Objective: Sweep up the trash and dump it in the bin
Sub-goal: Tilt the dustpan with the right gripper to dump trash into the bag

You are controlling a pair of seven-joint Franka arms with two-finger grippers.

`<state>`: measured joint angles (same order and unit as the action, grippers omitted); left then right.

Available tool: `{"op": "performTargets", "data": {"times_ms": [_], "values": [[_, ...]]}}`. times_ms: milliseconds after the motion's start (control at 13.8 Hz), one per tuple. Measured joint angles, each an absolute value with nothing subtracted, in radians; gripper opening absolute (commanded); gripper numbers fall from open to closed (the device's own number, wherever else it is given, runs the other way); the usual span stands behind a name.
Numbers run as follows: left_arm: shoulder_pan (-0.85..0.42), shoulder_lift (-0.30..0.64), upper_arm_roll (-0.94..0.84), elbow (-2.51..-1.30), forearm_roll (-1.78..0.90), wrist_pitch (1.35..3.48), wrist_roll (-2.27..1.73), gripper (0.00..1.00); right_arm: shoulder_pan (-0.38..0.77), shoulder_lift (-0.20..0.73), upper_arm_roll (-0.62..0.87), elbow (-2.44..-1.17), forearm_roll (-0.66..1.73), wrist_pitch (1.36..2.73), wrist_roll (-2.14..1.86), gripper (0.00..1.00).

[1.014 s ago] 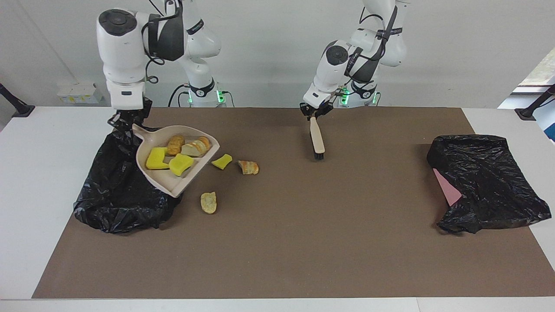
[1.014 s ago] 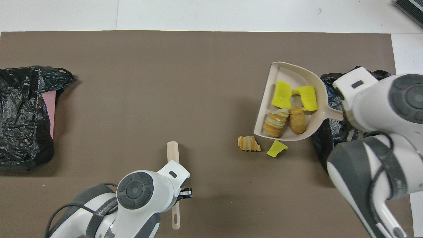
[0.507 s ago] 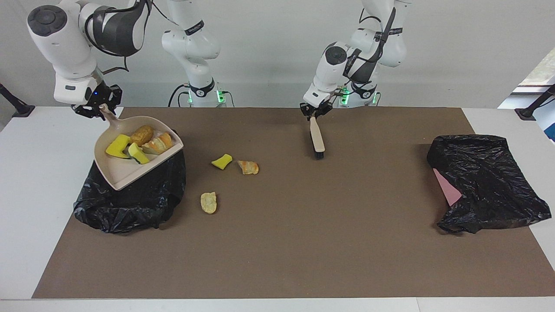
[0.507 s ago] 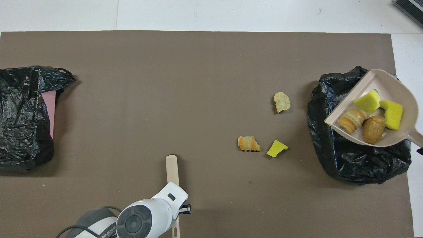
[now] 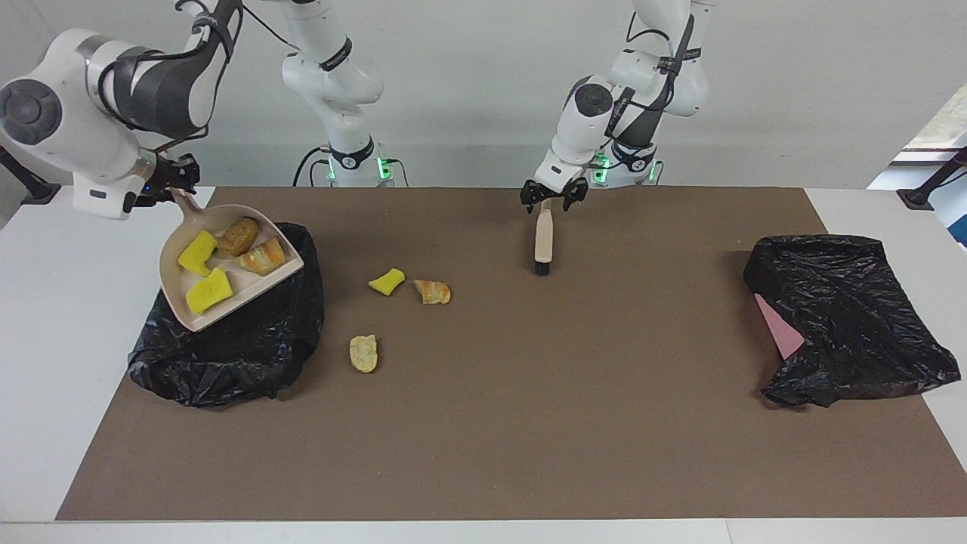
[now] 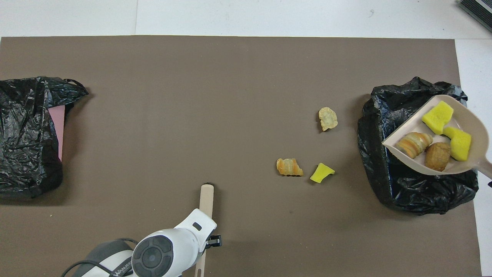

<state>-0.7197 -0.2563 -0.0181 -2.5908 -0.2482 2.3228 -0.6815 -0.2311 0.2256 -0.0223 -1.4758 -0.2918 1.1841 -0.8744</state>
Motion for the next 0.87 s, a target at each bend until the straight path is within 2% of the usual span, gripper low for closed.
{"op": "performTargets", "data": {"times_ms": [217, 652, 869], "values": [[-0.628, -0.198, -0.015, -2.513, -0.246, 2.302, -0.601, 1.0, -0.212, 0.312, -0.017, -1.367, -0.35, 1.096, -0.874, 0.0], [-0.397, -0.105, -0.008, -2.358, -0.202, 2.257, -0.374, 1.0, -0.149, 0.369, 0.0, -1.258, -0.56, 0.977, -0.96, 0.0], [-0.293, -0.06, -0.007, -2.273, -0.201, 2.238, -0.232, 1.0, -0.105, 0.403, 0.0, -1.211, -0.667, 0.962, -1.028, 0.0]]}}
